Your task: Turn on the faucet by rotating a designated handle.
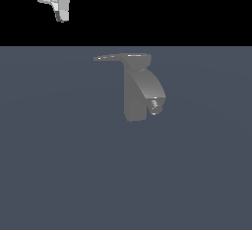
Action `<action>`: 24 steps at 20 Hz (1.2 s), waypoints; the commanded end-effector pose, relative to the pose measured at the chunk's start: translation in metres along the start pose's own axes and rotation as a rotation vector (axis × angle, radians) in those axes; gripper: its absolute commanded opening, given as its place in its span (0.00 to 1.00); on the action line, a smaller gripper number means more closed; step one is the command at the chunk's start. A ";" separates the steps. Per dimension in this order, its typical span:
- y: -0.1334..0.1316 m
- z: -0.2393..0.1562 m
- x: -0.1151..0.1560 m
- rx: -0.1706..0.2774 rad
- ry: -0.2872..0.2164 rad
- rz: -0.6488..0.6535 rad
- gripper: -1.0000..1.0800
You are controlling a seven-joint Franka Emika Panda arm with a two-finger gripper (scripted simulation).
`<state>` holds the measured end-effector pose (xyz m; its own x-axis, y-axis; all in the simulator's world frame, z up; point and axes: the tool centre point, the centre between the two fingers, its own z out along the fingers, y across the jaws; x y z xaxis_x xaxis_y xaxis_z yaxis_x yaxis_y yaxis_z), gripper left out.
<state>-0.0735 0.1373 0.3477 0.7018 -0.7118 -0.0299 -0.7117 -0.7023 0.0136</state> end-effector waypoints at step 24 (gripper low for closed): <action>-0.098 0.078 0.131 0.018 0.021 0.565 0.00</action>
<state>0.0775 0.1170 0.2688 0.2427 -0.9701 -0.0048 -0.9701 -0.2427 0.0060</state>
